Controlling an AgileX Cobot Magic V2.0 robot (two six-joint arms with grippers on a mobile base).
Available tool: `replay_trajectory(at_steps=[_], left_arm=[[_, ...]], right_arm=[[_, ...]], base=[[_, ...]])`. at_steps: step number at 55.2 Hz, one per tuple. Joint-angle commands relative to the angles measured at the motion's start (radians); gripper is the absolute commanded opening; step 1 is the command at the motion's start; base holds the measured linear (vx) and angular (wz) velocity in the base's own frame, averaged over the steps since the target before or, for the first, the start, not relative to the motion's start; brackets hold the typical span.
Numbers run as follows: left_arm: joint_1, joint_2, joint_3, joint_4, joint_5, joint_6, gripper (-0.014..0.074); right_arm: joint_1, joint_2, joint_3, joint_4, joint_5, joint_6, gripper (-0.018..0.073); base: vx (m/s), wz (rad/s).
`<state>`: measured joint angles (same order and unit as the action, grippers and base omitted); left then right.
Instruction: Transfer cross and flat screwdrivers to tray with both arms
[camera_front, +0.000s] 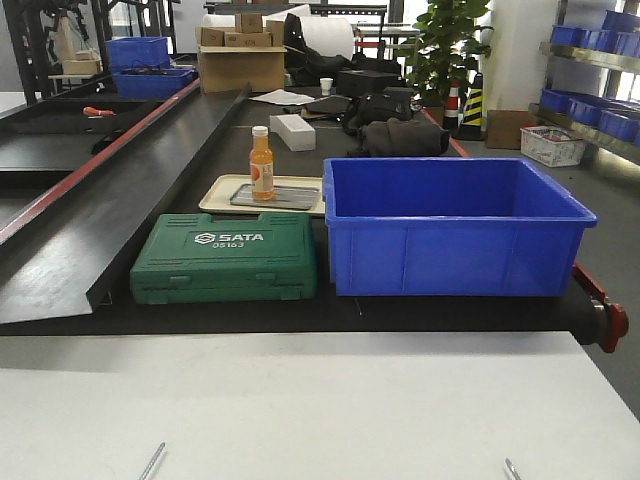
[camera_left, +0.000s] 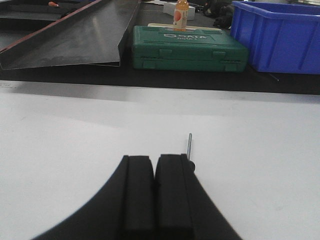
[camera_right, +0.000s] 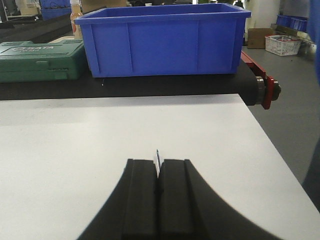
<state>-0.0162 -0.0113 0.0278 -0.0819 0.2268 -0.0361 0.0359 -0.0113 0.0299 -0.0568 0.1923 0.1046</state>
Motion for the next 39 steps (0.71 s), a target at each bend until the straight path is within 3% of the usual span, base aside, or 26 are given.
replay_trajectory(at_steps=[1,39], left_arm=[[-0.004,-0.004,-0.028,-0.002,-0.088,-0.007,-0.0006],[-0.004,-0.004,-0.028,-0.002,-0.141,-0.007,-0.0006]], right_arm=[[-0.007,-0.005,0.008,-0.01,-0.083,-0.003,-0.0008],[-0.007,-0.005,0.008,-0.01,-0.083,-0.003,-0.0008]], base=[[0.0,0.0],[0.0,0.0]])
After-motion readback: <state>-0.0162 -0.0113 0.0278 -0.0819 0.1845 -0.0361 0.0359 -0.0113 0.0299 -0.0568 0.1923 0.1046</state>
